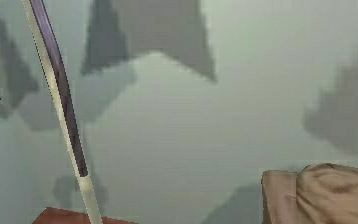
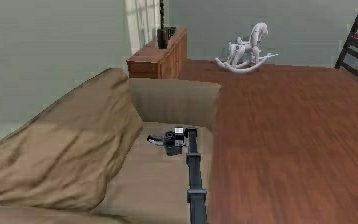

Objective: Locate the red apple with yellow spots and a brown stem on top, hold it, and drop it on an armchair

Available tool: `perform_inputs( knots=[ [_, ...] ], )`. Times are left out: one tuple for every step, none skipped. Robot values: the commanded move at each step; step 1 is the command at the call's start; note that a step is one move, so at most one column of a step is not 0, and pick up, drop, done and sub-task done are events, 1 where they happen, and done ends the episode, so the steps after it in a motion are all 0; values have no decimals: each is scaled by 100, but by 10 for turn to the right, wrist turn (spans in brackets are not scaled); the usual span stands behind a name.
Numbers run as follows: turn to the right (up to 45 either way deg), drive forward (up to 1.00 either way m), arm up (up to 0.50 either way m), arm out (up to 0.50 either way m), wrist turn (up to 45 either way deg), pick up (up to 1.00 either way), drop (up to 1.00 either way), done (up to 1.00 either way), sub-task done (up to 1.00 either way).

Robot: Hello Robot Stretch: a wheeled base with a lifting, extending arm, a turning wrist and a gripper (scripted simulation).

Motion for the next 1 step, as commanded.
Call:
perform_inputs(
  knots=[
    [0, 0, -32, 0, 0, 0, 0, 0, 0]
  ],
)
